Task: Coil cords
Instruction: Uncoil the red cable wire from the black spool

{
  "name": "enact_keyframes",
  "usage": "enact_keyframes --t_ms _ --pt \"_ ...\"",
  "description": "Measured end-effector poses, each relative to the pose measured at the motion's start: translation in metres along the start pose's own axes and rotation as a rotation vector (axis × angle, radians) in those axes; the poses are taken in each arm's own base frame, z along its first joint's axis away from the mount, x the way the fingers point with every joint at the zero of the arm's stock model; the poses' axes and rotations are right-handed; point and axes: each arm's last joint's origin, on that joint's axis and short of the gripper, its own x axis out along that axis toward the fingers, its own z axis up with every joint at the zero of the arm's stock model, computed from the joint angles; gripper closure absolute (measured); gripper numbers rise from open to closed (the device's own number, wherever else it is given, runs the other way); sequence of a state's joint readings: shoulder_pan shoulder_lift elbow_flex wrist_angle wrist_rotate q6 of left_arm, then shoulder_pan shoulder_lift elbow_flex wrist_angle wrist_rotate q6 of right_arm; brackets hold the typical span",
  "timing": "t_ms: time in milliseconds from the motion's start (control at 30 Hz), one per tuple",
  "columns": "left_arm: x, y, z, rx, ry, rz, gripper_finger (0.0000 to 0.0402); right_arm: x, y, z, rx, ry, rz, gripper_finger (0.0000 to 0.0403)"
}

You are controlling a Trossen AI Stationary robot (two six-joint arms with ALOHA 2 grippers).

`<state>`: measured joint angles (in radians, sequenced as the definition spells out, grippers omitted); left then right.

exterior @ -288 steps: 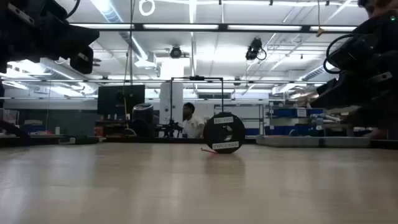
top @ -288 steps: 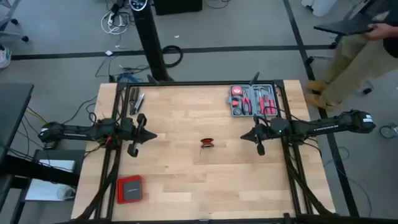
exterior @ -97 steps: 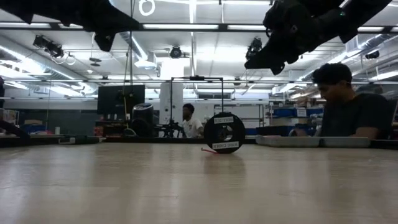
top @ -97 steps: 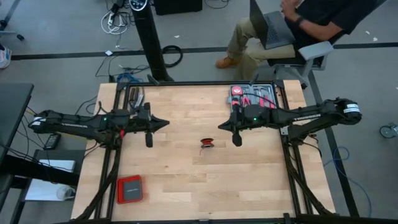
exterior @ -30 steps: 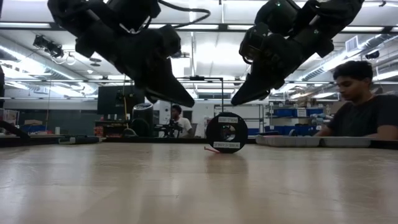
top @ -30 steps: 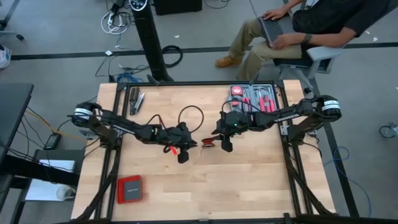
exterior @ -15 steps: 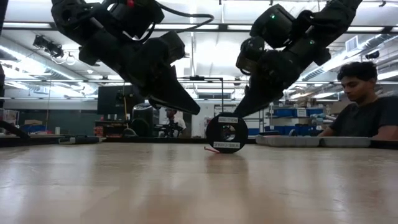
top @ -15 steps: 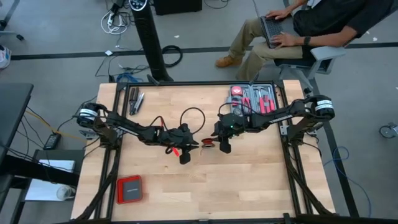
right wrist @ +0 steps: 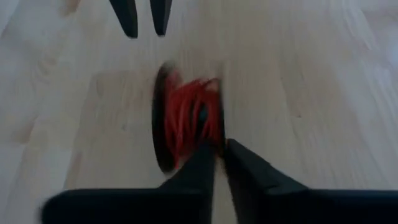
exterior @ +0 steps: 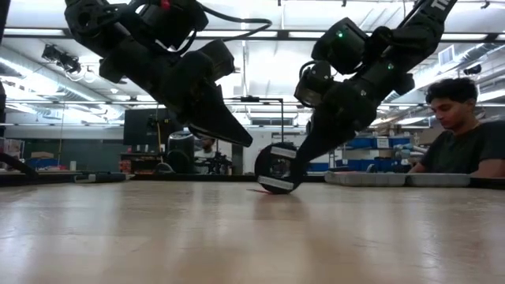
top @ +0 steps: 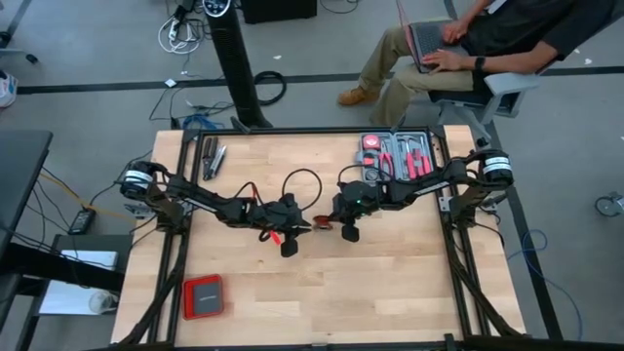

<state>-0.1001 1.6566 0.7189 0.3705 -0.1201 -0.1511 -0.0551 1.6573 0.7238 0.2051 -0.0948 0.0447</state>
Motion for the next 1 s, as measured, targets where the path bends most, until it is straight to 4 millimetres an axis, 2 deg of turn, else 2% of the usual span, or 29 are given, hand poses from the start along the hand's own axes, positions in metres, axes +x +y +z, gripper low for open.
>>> enact_keyframes --t_ms 333,567,800,1000 --pt "0.0 0.001 -0.003 0.021 0.032 0.021 0.033 0.0 -0.001 0.001 -0.012 -0.012 -0.024 0.04" --pt "-0.003 0.002 -0.004 -0.002 0.051 0.028 0.033 -0.01 0.003 0.012 -0.033 -0.08 -0.082 0.0401" --pt "-0.026 0.003 0.016 -0.015 -0.021 0.069 0.033 -0.038 0.013 0.027 -0.068 -0.164 -0.127 0.0402" --pt "-0.054 0.003 0.045 0.024 -0.144 0.092 0.033 -0.079 0.028 0.048 -0.176 -0.315 -0.233 0.0402"
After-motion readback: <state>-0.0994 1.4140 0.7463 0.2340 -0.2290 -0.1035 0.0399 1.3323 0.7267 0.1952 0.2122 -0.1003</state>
